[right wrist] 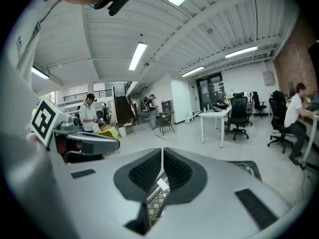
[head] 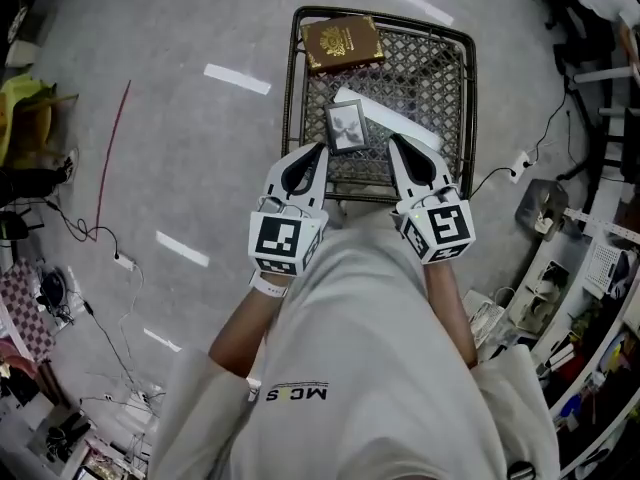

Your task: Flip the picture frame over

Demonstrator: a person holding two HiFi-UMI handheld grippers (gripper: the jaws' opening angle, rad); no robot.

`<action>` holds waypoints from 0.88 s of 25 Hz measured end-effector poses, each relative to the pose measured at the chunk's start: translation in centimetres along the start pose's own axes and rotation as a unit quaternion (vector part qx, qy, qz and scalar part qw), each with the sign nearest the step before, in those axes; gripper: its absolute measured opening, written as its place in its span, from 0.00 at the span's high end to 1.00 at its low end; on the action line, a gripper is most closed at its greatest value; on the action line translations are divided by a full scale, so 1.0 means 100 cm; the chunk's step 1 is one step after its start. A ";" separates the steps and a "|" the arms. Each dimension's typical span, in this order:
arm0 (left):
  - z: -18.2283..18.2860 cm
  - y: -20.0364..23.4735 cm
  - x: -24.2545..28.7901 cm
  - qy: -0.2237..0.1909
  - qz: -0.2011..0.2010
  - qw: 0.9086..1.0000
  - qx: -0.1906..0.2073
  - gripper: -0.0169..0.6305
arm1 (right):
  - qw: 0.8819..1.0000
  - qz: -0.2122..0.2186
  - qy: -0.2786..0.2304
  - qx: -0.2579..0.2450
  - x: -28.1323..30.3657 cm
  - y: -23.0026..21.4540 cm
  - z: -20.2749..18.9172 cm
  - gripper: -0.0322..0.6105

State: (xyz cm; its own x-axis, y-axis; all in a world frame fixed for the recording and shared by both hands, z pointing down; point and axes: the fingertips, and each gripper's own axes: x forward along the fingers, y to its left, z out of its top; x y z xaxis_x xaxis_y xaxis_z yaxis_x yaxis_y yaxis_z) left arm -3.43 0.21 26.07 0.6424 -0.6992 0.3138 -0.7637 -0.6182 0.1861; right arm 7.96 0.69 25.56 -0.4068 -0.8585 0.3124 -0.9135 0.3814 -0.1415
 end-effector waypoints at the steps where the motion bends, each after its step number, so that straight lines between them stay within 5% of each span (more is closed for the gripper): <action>1: 0.005 -0.001 -0.003 -0.005 -0.001 1.000 0.004 0.94 | 1.000 -0.001 -0.007 -0.004 -0.004 0.002 0.006 0.90; 8: 0.029 -0.006 -0.018 -0.021 -0.006 1.000 0.013 0.94 | 0.999 -0.013 -0.050 -0.014 -0.027 0.009 0.036 0.91; 22: 0.038 -0.026 -0.012 -0.018 -0.031 0.999 0.024 0.94 | 0.998 -0.024 -0.051 -0.021 -0.037 0.007 0.032 0.91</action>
State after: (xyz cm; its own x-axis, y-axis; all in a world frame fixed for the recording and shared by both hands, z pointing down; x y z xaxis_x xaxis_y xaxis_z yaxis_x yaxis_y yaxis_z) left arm -1.93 1.31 21.72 0.6906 -0.6716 0.2684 -0.7194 -0.6761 0.1592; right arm 8.79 3.02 21.26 -0.3612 -0.9060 0.2205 -0.9325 0.3503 -0.0885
